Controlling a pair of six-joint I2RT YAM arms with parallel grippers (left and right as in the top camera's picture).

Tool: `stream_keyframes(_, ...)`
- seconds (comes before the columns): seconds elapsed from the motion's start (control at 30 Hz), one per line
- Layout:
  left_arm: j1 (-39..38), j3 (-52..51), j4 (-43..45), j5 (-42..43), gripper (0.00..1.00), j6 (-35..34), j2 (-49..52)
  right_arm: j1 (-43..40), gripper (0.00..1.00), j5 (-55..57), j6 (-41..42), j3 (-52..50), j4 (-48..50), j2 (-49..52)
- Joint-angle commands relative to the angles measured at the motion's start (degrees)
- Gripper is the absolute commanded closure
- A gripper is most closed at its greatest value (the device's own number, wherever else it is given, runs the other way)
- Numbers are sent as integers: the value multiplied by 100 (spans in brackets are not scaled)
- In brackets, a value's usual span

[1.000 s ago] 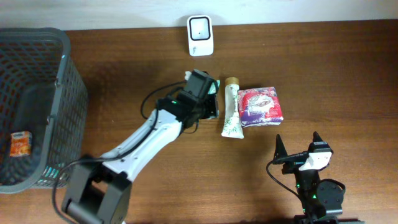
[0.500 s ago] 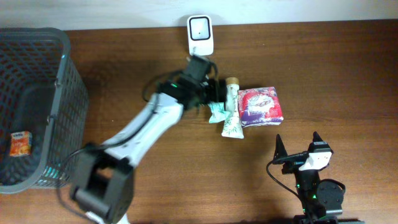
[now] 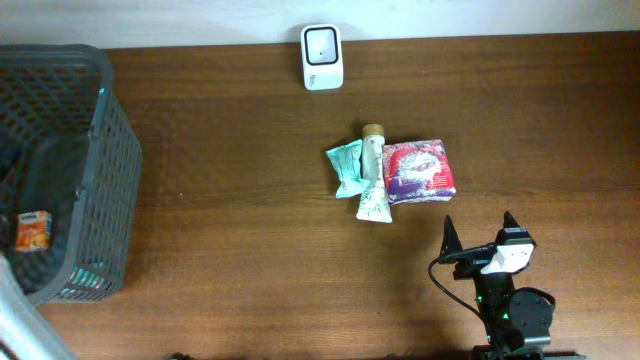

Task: Scan the item barcode
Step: 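Grasp the green wipes packet in the basket and set it beside the tube, then grasp the small teal Kleenex tissue pack and place it left of the wipes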

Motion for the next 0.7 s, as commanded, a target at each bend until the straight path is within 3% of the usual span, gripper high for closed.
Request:
stream_keyframes(0.0, 170, -35, -514, -101, 1, -52, 1073, 33, 2, -15, 24, -28, -28, -37)
stream_keyframes(0.1, 107, -35, -1008, 177, 1, -188, 2037, 33, 1, -13, 22, -31, -28, -37)
stream_keyframes(0.17, 35, -35, -1349, -251, 1, -866, 2376, 33, 1, -13, 24, -28, -28, -37)
stream_keyframes(0.23, -122, -42, -1749, -1360, 1, -1554, 2500, 33, 1, -15, 24, -31, -28, -37)
stream_keyframes(0.33, -243, -166, -1989, -1261, 1, -1587, 2500, 33, 1, -13, 22, -28, -28, -37)
stream_keyframes(0.67, -243, -2188, -459, -1589, 1, -1759, 2511, 33, 1, -13, 24, -31, -28, -37)
